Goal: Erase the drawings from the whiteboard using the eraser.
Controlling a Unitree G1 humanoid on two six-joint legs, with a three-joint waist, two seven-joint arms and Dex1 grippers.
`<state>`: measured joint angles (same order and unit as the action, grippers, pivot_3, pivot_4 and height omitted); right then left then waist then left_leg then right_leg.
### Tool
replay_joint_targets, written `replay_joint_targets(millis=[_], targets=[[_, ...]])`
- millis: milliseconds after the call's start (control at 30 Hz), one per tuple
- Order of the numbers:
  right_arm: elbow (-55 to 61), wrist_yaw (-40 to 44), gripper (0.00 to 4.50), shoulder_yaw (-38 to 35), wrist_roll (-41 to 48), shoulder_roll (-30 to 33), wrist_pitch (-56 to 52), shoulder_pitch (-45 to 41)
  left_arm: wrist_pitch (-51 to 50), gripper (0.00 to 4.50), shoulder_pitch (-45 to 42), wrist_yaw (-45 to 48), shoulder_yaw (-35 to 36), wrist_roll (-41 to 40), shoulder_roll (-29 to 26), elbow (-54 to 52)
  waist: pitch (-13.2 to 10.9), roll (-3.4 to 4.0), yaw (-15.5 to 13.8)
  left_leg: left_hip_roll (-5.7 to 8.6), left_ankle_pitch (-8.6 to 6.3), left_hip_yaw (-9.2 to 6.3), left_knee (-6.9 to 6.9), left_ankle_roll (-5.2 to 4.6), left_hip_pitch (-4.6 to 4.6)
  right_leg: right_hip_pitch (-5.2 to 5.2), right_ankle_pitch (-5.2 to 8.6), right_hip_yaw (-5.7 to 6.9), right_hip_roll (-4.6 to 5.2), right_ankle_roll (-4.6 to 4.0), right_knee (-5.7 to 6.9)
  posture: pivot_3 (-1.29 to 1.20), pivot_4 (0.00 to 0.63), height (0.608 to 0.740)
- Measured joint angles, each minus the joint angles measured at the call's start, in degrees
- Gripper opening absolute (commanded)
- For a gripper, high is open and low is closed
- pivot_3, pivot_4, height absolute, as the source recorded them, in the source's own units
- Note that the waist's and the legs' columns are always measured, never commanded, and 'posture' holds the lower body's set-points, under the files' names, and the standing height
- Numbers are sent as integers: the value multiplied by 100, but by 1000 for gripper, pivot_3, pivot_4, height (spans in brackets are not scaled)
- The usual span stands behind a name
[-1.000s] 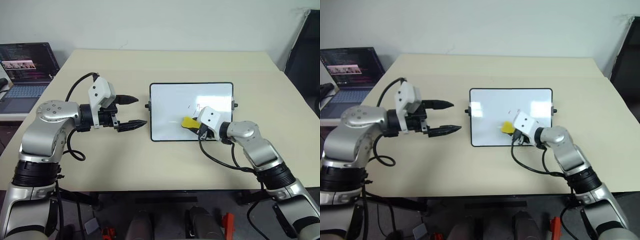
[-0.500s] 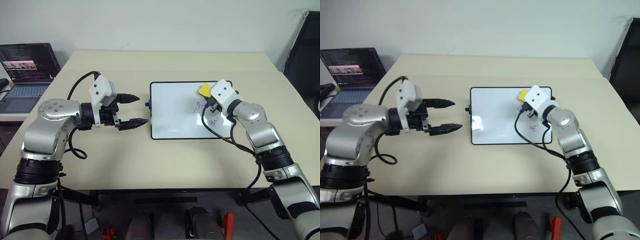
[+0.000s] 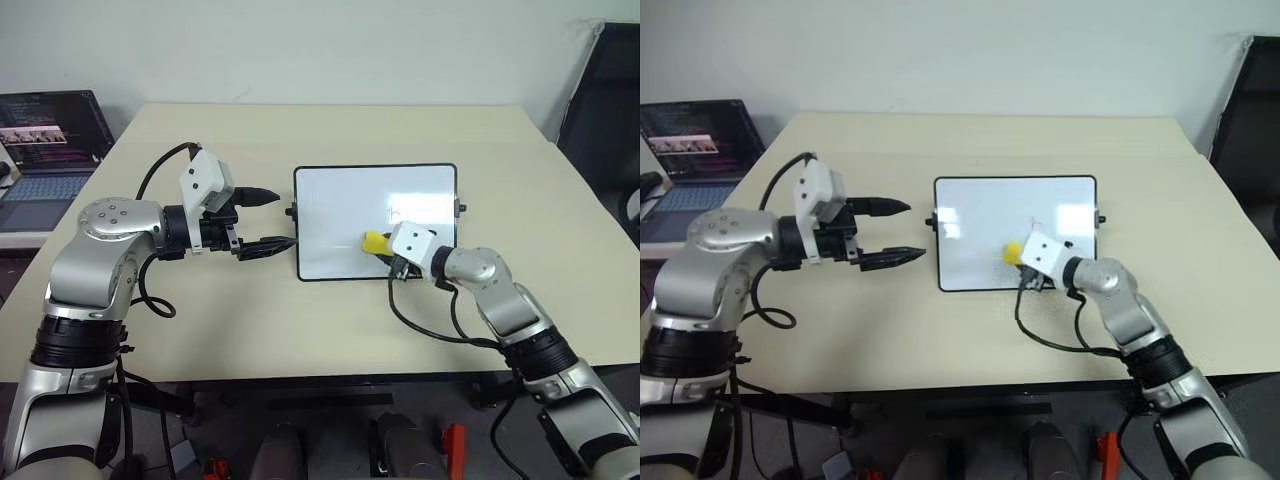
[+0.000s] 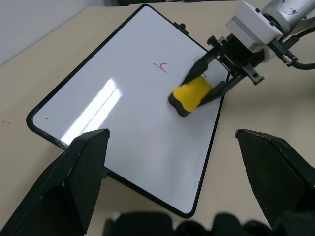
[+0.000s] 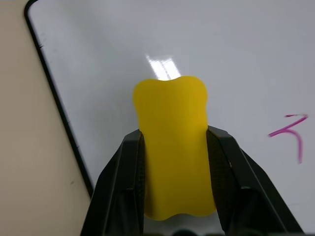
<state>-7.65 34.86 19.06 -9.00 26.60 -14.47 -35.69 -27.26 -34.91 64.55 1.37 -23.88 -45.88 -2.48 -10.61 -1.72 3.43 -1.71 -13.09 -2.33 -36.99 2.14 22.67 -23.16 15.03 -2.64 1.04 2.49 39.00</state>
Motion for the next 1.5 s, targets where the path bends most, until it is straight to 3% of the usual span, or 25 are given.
replay_joint_targets(millis=[300, 467, 800, 1000, 1200, 1500], targets=[[-966, -1246, 1384, -663, -347, -14, -64, -864, 1, 4500, -76, 10, -10, 7, 7, 2, 1, -1, -44, 3, 13, -1, 2, -10, 6, 0, -7, 0, 1, -7, -7, 0, 150, 740], [-793, -982, 1381, -640, -348, 41, -61, -734, 2, 4500, -110, 16, -58, 10, 11, 7, 2, -2, -29, 2, 13, -1, 7, -10, 5, -1, -9, 1, 1, -2, -8, 0, 150, 740], [280, 459, 1377, -49, -267, 148, -202, 140, 13, 4500, -129, 15, -104, 9, 28, 12, 4, -6, 28, 0, 13, -1, 6, -10, 1, -1, -9, -1, -2, -2, -4, 0, 150, 740], [-98, 36, 1374, -123, -326, -10, -241, -230, 21, 4500, -134, 18, -105, 10, 28, 18, 3, -6, 31, 0, 14, -1, 5, -10, 0, -2, -3, -3, -1, -20, -5, 0, 150, 740], [-833, -696, 1371, -763, -345, 159, -612, -869, 23, 4500, -140, 14, -105, 8, 32, 18, 21, -34, -55, 3, 20, -4, 4, -8, 0, 2, 2, 2, 1, -38, -9, 0, 150, 740], [-254, 147, 1354, -589, -313, 454, -534, -282, 22, 4500, -142, 20, -105, 8, 32, 36, 42, -66, -36, 1, 20, -3, 6, -8, -3, 5, 3, 1, 2, -39, -12, 0, 150, 740]])
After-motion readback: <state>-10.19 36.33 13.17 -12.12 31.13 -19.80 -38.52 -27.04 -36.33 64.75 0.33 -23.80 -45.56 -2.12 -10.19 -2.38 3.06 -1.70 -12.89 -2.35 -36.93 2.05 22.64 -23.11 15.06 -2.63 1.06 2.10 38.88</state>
